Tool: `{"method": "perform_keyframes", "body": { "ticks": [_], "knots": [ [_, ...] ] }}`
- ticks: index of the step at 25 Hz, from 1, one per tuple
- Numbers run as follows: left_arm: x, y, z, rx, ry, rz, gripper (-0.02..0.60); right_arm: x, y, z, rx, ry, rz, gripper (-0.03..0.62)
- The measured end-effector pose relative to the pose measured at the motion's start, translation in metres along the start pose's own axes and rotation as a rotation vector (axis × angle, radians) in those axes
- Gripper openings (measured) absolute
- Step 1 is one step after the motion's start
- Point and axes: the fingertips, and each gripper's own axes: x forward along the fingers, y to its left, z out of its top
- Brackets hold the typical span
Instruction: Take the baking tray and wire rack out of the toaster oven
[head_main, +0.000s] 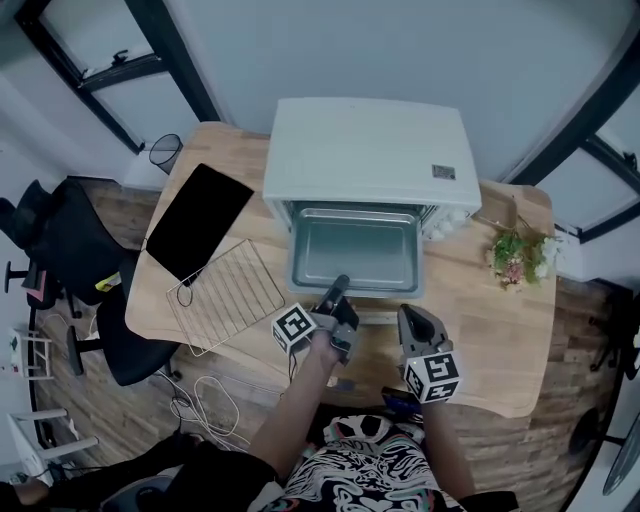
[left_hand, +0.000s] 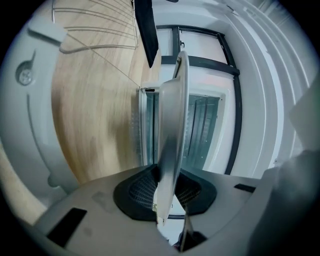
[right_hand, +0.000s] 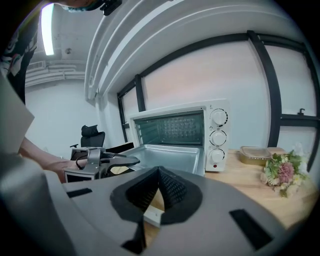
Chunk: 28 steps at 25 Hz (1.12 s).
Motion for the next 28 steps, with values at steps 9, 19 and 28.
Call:
{"method": "perform_keyframes", "body": {
  "ticks": [9,19,28],
  "knots": [
    [-0.024,-0.017,-0.011,-0.001,0.019,-0.059,0.075,-0.014,0.013,-0.005,-0.002,-0.013,-0.010,0.000],
    [-0.048,-0.017,-0.020,-0.005,0.025,-0.041,0.075,-0.019,0.031,-0.008,-0.011,-0.020,0.000,0.000],
    [-0.071,-0.023,-0.010,-0.001,-0.003,-0.069,0.075,-0.013,0.051,-0.008,-0.023,-0.023,0.044,0.001]
  ]
}}
